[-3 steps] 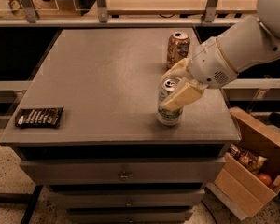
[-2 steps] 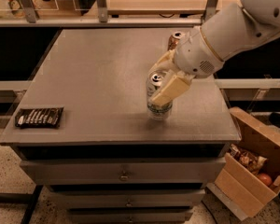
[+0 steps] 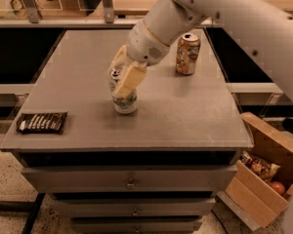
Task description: Move 7up can near rxbar chocolate
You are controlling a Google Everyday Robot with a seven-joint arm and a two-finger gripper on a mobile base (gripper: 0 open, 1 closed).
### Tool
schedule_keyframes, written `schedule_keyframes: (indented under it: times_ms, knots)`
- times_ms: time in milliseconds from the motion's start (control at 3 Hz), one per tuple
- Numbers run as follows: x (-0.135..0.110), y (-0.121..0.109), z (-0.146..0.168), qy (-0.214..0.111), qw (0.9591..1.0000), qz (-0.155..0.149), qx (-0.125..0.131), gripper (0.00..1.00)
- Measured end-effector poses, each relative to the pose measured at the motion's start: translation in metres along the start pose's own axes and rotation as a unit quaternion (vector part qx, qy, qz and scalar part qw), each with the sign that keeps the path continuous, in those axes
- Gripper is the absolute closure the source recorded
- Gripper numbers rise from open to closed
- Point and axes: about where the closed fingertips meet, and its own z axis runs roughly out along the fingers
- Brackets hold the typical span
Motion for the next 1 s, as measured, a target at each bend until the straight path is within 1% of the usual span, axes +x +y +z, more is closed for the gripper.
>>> schedule_keyframes:
  times_ms: [333,1000]
  knots:
    - [-0.0155,-0.0336,0.0363,-0.010,0.9991,-0.028,-0.030,1.00]
    - [-0.0193,-0.0343,0.0320,-0.011,0.9991,-0.028,-0.030,1.00]
